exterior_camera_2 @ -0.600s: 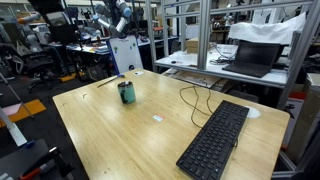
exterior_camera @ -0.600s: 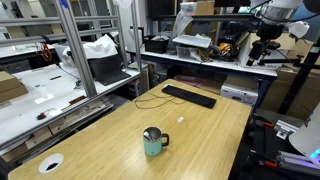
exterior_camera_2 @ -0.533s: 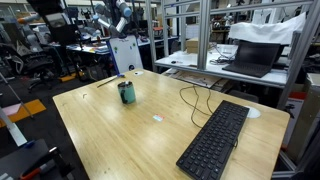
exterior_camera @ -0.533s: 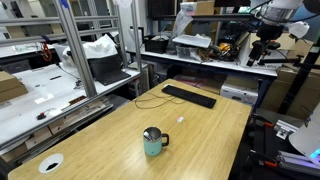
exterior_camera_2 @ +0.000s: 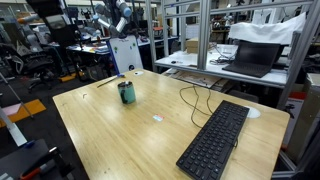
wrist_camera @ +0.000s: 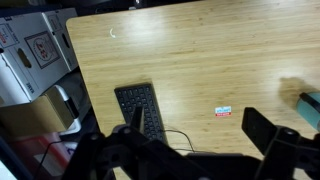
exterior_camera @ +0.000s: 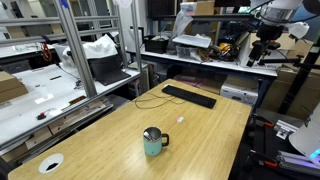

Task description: Remove the marker out of the cup and put it on the table

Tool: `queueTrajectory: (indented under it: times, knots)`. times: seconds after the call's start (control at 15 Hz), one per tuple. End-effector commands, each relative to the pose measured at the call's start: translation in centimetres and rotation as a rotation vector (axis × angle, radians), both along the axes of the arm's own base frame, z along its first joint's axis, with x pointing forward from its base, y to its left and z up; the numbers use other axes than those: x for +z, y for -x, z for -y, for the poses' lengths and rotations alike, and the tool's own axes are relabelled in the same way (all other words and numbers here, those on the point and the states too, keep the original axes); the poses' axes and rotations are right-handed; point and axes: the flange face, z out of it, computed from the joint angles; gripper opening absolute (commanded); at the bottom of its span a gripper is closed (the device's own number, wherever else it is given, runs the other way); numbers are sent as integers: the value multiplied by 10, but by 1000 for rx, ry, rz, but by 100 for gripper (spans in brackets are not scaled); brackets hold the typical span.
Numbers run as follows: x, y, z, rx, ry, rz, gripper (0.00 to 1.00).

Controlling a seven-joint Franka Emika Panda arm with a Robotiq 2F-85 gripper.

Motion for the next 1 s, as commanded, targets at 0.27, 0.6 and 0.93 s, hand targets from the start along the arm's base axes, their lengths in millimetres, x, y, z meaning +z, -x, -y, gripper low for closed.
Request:
queueTrajectory:
  times: [0.27,0.6,0.93]
  knots:
    - [-7,-19,-13,102,-13,-11,100]
    - [-28,-61,-41,279,-3,-18,100]
    - [-49,-104,-77,480,25,29,100]
